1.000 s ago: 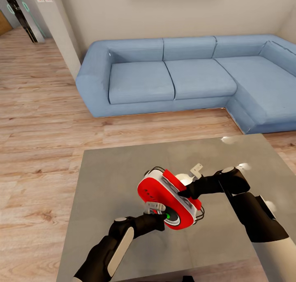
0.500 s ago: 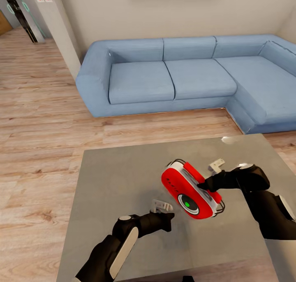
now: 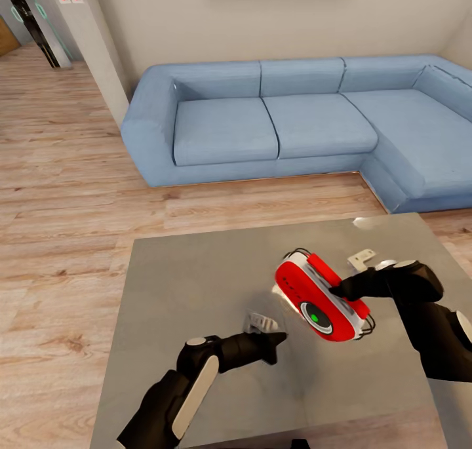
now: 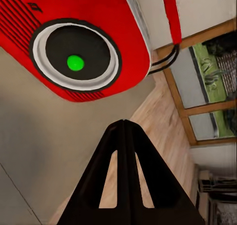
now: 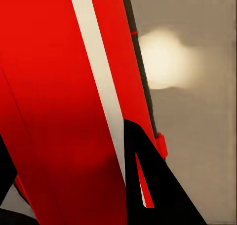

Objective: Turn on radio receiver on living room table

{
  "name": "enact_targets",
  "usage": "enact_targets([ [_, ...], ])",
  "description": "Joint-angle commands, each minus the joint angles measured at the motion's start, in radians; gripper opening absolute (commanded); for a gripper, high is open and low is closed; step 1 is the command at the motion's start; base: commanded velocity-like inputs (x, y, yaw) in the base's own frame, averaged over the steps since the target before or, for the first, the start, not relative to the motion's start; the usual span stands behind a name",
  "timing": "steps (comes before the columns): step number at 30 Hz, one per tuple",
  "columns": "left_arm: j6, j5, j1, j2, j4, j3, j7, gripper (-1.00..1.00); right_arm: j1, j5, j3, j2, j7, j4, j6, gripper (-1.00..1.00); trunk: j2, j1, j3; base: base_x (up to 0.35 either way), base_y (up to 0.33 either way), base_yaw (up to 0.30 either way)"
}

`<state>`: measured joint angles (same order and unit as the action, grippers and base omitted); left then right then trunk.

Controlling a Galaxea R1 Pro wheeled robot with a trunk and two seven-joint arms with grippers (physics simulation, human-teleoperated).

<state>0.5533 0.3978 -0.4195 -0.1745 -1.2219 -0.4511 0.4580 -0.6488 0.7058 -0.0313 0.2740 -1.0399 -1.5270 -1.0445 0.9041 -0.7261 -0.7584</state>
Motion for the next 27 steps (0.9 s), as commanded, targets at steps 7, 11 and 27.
enact_targets([
  [7,0.000,0.000,0.000,0.005,-0.020,0.018,0.022,-1.00,0.000,0.022,-0.005,0.001,0.083,-0.011,-0.003,-1.00,0.000,0.000,0.000,0.000,0.000,0.000],
  [11,-0.001,0.000,0.000,0.006,-0.021,0.021,0.025,-1.00,0.000,0.026,-0.005,0.002,0.145,-0.016,-0.003,-1.00,0.000,0.000,0.000,0.000,0.000,0.000],
  [27,0.000,-0.001,0.001,0.006,-0.017,0.055,0.024,-1.00,0.000,0.228,0.000,-0.012,0.165,-0.002,-0.003,-1.00,0.000,0.000,0.000,0.000,0.000,0.000],
])
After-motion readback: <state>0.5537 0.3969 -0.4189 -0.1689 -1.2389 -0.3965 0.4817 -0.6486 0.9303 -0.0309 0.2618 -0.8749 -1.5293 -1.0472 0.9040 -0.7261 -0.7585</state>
